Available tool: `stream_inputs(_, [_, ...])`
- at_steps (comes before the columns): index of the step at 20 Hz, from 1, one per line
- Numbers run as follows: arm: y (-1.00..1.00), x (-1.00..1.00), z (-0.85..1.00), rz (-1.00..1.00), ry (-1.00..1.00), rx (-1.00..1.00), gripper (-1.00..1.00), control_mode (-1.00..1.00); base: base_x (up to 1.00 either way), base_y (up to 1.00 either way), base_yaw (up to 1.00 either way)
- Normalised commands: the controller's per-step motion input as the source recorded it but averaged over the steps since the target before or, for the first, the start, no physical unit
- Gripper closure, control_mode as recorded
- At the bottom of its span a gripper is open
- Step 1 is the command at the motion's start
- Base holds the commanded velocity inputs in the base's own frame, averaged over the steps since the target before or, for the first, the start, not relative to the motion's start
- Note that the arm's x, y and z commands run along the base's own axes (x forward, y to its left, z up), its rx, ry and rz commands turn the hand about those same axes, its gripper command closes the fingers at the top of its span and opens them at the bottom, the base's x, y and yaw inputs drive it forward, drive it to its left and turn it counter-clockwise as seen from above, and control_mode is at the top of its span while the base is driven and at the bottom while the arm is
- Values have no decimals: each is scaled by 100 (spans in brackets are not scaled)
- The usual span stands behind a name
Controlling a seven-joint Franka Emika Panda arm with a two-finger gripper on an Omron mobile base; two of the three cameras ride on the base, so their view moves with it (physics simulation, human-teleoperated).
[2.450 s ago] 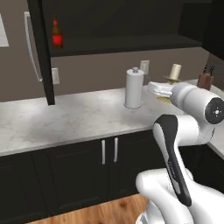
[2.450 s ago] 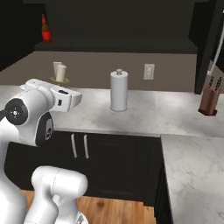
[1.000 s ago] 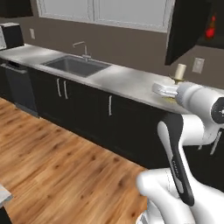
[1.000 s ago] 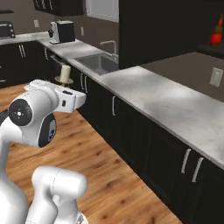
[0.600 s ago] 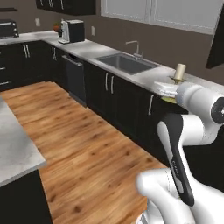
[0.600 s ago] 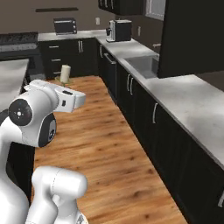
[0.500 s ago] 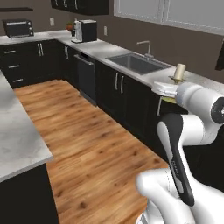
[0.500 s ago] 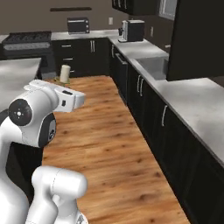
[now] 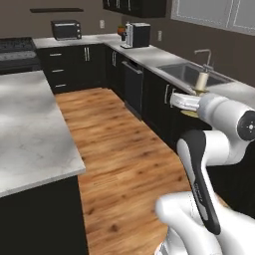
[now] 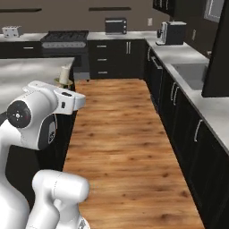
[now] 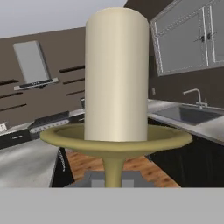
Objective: Get the candle and the beer from the cabinet and move them to the dining counter.
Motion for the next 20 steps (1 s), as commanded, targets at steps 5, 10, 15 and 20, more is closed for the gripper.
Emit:
stream_inputs(5, [0,0,0,0,0,0,100,100,28,56,15])
stream_inputs(10, [0,0,0,0,0,0,100,100,19,76,9])
stream_inputs(15, [0,0,0,0,0,0,100,100,13,82,10])
stream_inputs(20, [0,0,0,0,0,0,100,100,11,88,12])
